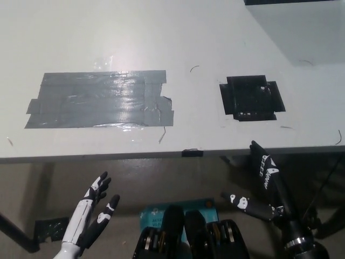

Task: A tripod is kept on the middle of the desk infront of the robot and the robot grabs one of its legs to pick it up and hands it to a person

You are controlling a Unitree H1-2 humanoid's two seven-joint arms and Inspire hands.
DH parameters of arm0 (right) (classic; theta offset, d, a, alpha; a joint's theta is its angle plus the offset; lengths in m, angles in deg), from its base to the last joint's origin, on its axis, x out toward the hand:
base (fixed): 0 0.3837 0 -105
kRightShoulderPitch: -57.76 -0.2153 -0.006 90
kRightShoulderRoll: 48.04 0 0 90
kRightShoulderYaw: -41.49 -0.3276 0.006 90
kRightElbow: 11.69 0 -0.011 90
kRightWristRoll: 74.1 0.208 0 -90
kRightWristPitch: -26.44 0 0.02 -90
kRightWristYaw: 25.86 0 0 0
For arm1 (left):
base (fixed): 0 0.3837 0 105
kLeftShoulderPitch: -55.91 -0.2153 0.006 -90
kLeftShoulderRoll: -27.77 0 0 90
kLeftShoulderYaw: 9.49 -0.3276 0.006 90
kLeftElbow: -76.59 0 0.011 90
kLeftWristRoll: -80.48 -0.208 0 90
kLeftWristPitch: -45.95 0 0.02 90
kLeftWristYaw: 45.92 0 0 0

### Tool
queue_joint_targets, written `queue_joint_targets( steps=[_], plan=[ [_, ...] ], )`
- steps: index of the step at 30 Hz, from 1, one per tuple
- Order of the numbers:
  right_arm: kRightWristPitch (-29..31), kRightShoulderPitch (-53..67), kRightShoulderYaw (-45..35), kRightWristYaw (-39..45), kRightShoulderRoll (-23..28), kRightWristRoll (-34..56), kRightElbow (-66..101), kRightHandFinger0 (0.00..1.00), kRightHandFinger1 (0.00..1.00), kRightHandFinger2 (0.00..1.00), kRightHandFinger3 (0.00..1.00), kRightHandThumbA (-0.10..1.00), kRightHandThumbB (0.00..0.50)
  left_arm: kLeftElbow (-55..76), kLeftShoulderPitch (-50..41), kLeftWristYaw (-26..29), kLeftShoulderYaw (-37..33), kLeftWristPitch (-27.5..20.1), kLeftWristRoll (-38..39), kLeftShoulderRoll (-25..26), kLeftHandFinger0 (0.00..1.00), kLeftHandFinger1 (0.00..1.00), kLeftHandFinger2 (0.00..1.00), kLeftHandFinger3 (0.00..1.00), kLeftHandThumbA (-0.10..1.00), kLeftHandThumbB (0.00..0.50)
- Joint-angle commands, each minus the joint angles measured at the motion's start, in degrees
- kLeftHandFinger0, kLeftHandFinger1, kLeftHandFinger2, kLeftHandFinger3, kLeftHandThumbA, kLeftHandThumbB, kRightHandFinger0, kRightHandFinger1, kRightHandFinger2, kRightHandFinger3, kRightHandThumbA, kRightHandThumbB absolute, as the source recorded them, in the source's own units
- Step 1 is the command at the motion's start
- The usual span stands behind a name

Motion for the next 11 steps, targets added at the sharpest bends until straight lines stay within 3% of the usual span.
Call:
queue_joint_targets(
  steps=[1, 6, 11],
  plan=[
    [0.52, 1.14, -0.48, 3.36, 0.18, 1.51, 1.46, 1.0, 1.0, 1.0, 1.0, 0.95, 0.154, 1.66, -1.33, 1.03, 0.22, -1.87, -0.36, 0.16, 1.0, 1.0, 1.0, 1.0, 0.82, 0.024],
    [-0.49, 1.48, -0.12, 3.9, 0.64, -0.5, 2.77, 1.0, 1.0, 1.0, 1.0, 0.96, 0.15, 1.38, -0.52, 0.78, 0.62, -1.45, 0.27, 0.38, 1.0, 1.0, 1.0, 1.0, 0.83, 0.051],
    [-0.36, 2.16, -0.23, 4.33, 0.61, -0.81, 3.18, 1.0, 1.0, 1.0, 1.0, 0.97, 0.141, 1.36, 0.32, 0.66, 0.61, -1.17, -0.11, 0.61, 1.0, 1.0, 1.0, 1.0, 0.84, 0.032]
  ],
)
